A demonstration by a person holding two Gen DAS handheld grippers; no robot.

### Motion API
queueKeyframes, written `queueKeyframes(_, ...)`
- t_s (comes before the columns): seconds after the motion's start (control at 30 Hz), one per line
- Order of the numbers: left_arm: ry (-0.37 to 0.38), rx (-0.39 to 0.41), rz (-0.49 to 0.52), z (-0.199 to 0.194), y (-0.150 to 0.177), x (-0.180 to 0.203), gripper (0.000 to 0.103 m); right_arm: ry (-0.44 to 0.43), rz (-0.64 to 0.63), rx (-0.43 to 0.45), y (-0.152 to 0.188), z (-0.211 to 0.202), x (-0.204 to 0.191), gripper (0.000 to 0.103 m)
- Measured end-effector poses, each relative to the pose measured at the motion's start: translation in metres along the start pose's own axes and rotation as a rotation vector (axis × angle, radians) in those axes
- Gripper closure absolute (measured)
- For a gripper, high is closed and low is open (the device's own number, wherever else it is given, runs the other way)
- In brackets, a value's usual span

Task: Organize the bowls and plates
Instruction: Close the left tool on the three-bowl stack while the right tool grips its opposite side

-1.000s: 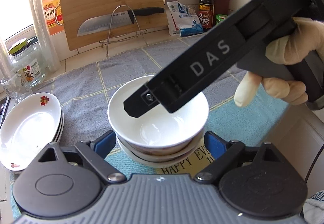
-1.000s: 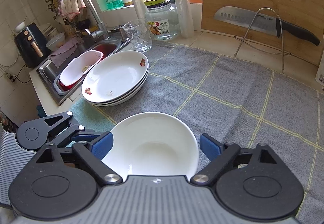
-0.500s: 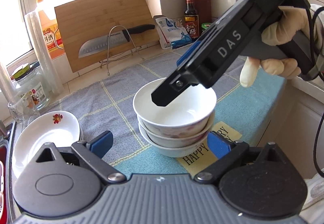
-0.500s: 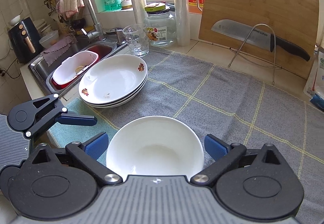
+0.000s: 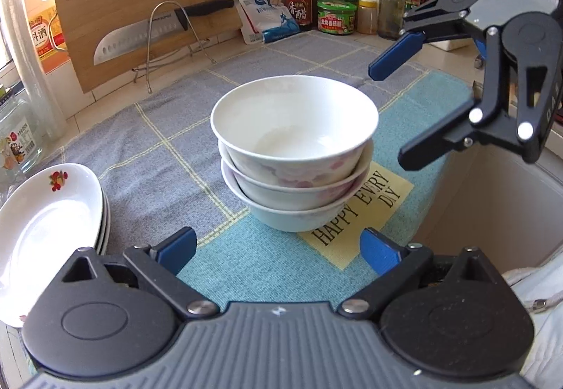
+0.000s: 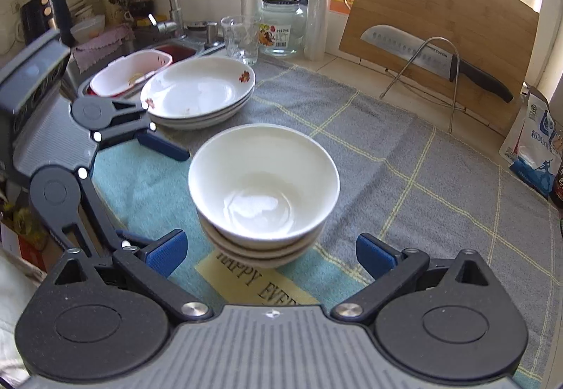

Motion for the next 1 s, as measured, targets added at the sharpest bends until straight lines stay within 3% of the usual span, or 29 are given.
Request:
queueKeyframes(0.13, -0.011, -0.055, 0.005, 0.013, -0.002, -0.001, 0.005, 0.005, -0.064, -0.062, 0.014, 0.028, 0.01, 0.0)
queueKeyframes(0.43, -0.034, -0.088, 0.083, 0.028, -0.013, -0.001, 0.007, -0.121, -0.122, -0.054, 0.013, 0.059, 0.029, 0.0)
queueKeyframes(0.6, 0.019, -0.116, 0.131, 0.034, -0.012, 0.001, 0.011, -0.145, -0.185, -0.07, 0.015, 0.063, 0.026, 0.0)
queueKeyframes(1.0, 0.206, -0.055, 0.292, 0.046, -0.016, -0.006, 0.019, -0.107, -0.208, -0.114, 0.005, 0.066, 0.008, 0.003)
Point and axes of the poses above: each gripper's, at about its wrist camera, not at the fingertips, and z roughly the way its jaws point, x to its right, y to its underside, the point moved 6 cm from there along z, roughly the way its jaws point, and after that the axes turned 10 degrees about -y, right-handed, at the moved point
